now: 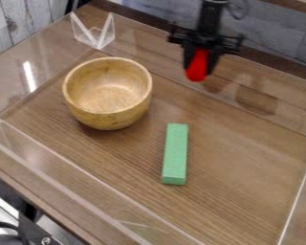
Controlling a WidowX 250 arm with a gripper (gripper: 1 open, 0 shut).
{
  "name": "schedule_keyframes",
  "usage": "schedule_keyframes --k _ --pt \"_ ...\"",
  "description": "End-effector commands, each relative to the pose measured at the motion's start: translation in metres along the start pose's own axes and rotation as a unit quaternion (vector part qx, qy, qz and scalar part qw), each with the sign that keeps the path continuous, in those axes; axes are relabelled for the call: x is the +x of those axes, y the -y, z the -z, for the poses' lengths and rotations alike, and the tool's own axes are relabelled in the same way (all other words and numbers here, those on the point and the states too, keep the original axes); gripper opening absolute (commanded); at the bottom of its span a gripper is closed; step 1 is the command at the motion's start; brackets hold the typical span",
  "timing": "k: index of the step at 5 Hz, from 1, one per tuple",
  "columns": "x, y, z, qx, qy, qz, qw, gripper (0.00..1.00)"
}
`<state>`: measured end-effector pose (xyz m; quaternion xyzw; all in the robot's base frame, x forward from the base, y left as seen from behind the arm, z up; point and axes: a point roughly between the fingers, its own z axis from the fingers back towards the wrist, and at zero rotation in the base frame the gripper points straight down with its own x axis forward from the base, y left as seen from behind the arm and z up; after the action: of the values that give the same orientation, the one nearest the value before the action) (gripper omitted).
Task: Move the red fruit to the left
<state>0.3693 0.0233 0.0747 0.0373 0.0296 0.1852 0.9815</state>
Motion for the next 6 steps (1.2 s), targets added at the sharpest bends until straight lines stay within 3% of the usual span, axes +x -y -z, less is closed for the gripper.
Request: schedule_keyframes --k 1,3,6 --pt "0.01 -0.013 -0.007 -0.002 0.022 -0.023 0.9995 0.0" --pt "0.018 -0.028 0.013 0.004 0.013 -0.061 0.9981 0.0" --pt "0.018 -0.031 0.019 -0.007 0.001 -0.1 0.9949 0.0"
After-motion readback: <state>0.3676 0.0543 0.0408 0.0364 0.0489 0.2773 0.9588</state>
